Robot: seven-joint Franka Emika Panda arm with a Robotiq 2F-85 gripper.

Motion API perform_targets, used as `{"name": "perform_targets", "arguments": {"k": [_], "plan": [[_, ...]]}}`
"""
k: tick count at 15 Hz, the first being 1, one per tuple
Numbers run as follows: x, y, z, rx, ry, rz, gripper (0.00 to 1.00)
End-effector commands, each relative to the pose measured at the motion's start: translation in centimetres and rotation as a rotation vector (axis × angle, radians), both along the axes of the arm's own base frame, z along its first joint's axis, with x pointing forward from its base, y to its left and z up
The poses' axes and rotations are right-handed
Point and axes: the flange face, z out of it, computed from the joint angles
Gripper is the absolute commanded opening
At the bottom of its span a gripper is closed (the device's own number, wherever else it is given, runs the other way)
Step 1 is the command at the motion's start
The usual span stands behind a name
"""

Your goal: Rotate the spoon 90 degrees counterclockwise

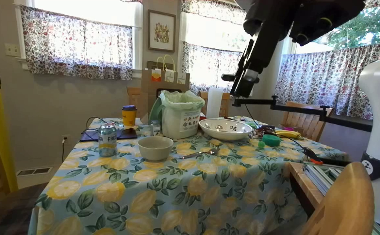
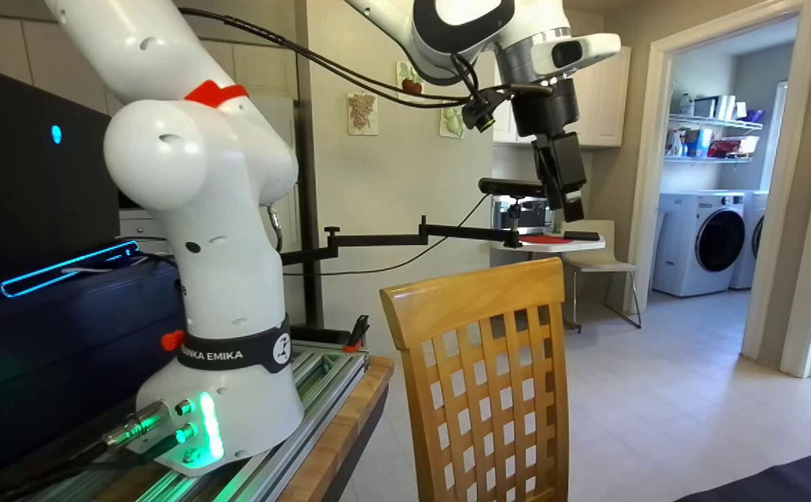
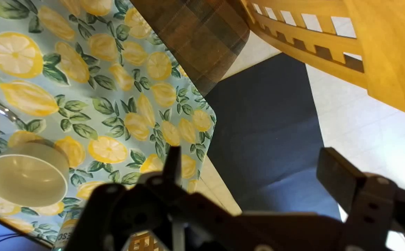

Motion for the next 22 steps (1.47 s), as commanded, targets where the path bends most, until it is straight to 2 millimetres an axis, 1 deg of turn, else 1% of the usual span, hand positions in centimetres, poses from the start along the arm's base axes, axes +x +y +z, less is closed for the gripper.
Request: {"name": "perform_targets", "arguments": {"k": [1,3,4,7,10,12,15,18,22], "plan": [[0.6,-0.1,0.0,-0.022,0.006,0.023,1.0],[2.0,-0.7,1.1,-0.078,-0.019,0.044,1.0],[2.8,-1.3,1.7,-0.105,-0.034,0.047,1.0],[5.9,-3.9,3.1,-0.2,-0.07,0.042,1.0],[8.6,-6.8,3.5,-0.3,-0.047,0.042,1.0],[10.2,-8.6,3.0,-0.37,0.002,0.064,1.0],[12.4,-10.8,1.5,-0.47,0.109,0.093,1.0],[14.3,-12.1,0.3,-0.534,0.188,0.134,1.0],[16.6,-13.5,-0.9,-0.536,0.232,0.19,1.0]]}}
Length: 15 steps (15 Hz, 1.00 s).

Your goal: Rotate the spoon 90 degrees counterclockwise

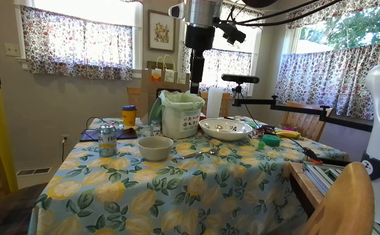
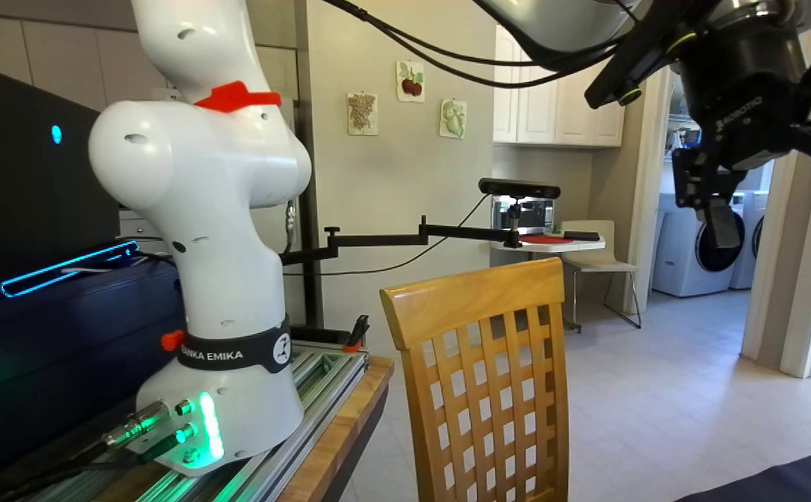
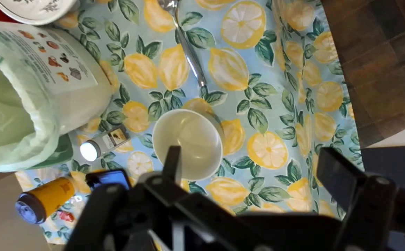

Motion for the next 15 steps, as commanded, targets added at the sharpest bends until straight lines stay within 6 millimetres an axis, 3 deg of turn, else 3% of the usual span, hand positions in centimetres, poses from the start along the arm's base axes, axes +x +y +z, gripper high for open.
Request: {"name": "perform_targets", "arguments": {"k": [1,2,3,9,11,15], "plan": [[2.5,-1.1,-0.5,-0.011,0.062,0.05,1.0],[2.8,-0.8,0.1,-0.017,0.04,0.06,1.0],[1.6,-0.9,-0.6,-0.002,0.032,0.024,1.0],[2.4,-1.1,-0.3,-0.003,0.019,0.03,1.0],[2.6,-3.3,-1.2,-0.006,0.028,-0.007,1.0],[2.0,-9.8,-4.5,0.018,0.068,-0.089,1.0]]}}
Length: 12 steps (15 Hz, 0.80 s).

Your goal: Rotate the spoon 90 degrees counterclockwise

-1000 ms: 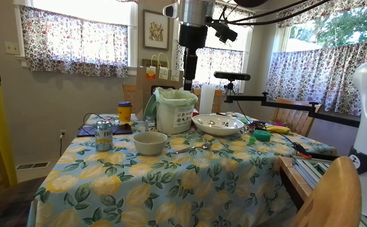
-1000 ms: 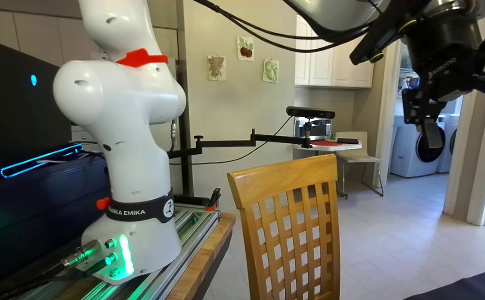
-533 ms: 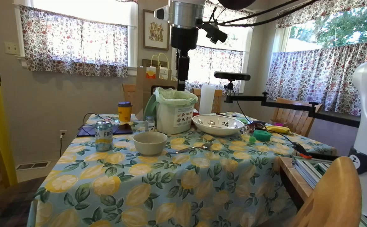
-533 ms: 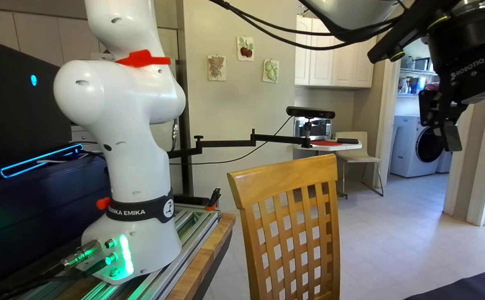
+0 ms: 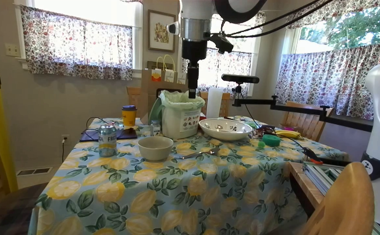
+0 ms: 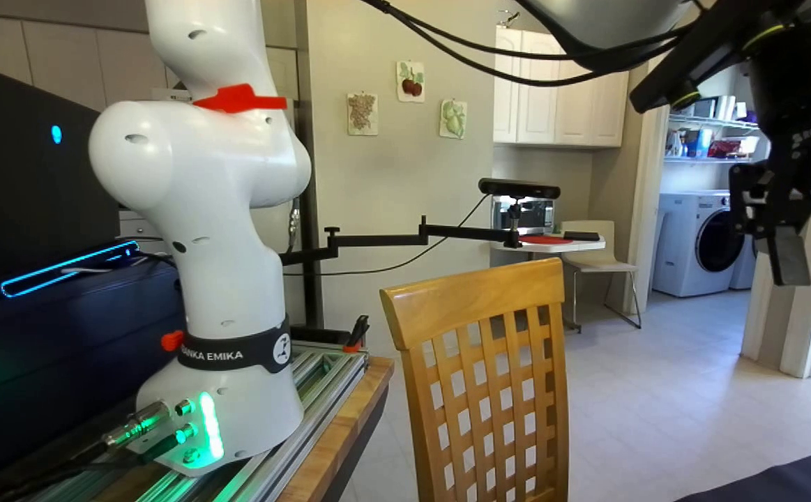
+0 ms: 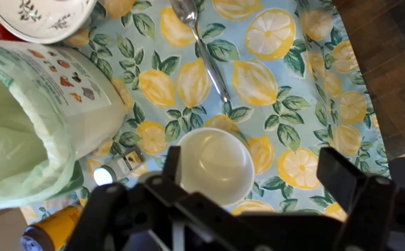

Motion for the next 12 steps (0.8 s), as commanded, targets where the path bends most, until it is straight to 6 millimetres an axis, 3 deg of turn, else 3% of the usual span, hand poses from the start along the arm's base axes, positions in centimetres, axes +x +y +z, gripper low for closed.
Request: {"name": "perform_targets", "arguments": {"k": [1,6,12], "plan": [[-0.4,-5.2,-3.4,0.014,0.029,-0.047,1.0],[-1.3,-9.3,-8.7,0.075,0.034,-0.052,1.0],[-2.6,-10.3,-14.4,0.15,0.081,0.042,1.0]]}}
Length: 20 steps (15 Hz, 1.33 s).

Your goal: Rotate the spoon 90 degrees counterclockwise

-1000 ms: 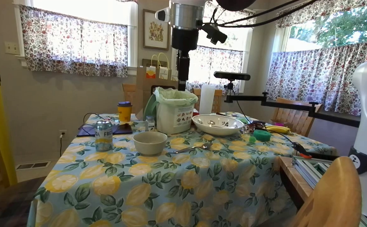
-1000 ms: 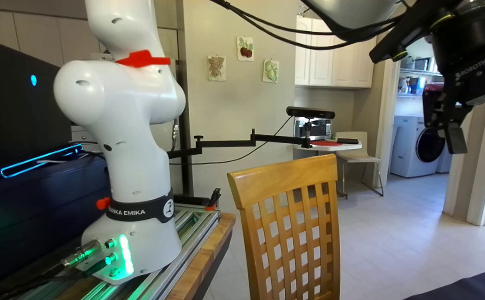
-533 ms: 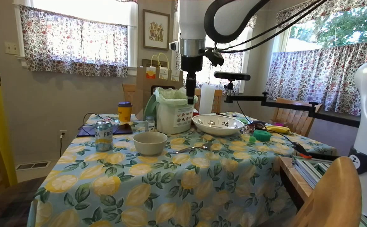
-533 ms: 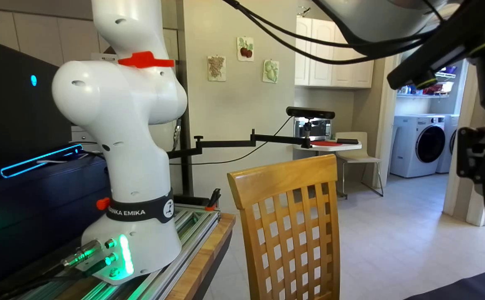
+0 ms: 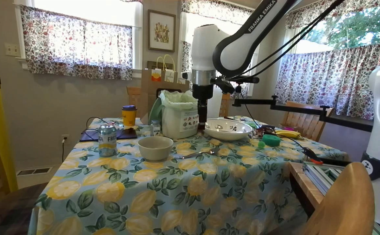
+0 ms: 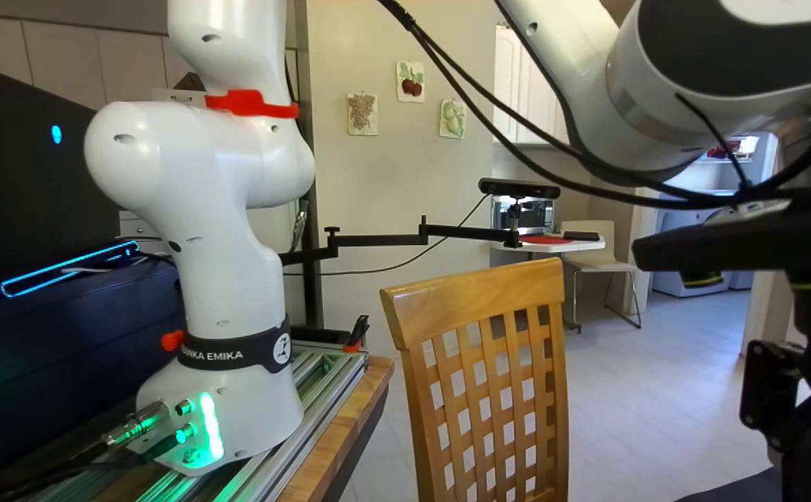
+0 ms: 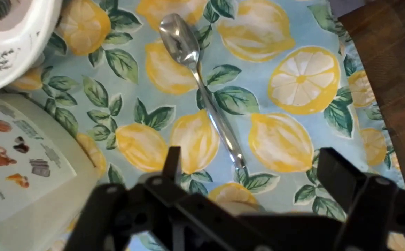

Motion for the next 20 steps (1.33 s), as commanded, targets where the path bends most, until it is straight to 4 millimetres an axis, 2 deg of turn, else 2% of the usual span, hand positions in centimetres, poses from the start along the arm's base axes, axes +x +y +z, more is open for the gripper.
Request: {"name": "perform_targets", "arguments": {"k": [1,3,4,12,15,20], "plan": [[-0.5,-0.5,-2.7,0.055,0.024,0.064,1.0],[-0.5,-0.7,-3.4,0.055,0.034,0.066,1.0],[-0.4,-0.2,-2.8,0.039,0.035,0.044,1.0],[-0.3,-0.1,-3.0,0.04,0.038,0.045,1.0],[0.1,-0.1,-4.4,0.031,0.047,0.059,1.0],[0.7,-1.8,-7.2,0.019,0.068,0.041,1.0]]}}
